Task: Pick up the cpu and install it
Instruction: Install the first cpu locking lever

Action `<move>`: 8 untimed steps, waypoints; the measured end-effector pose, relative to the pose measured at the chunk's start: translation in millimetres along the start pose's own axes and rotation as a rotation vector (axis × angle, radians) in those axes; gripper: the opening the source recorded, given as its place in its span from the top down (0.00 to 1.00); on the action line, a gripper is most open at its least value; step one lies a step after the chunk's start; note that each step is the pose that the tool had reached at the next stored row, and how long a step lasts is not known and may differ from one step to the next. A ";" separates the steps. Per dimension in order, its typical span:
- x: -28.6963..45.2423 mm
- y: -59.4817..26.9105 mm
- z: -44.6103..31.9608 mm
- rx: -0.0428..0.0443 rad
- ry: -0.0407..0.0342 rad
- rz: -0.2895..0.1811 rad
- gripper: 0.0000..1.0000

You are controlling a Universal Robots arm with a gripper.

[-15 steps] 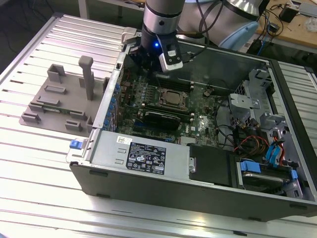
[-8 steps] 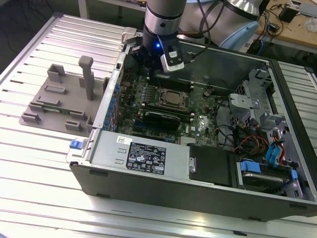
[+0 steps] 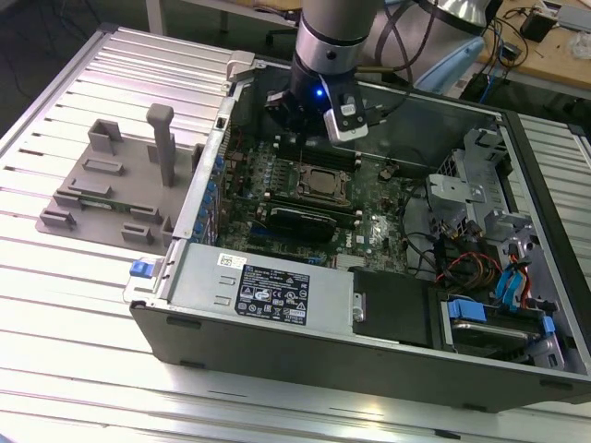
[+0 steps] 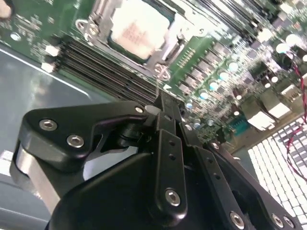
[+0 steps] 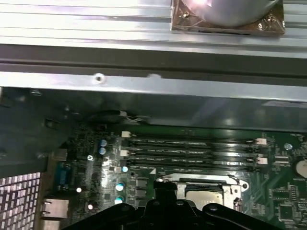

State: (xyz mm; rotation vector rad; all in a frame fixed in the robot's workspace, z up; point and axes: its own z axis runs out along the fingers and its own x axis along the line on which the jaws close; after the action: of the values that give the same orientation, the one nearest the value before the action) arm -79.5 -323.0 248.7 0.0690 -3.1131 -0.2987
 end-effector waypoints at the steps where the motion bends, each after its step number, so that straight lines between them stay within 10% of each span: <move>1: -2.0 -0.4 -0.1 0.0000 0.0003 0.000 0.89; 8: 11.4 0.2 0.2 0.0004 -0.0082 -0.001 0.89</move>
State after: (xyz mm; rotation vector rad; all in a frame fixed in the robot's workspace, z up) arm -90.9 -323.3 248.7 0.0702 -3.1214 -0.2992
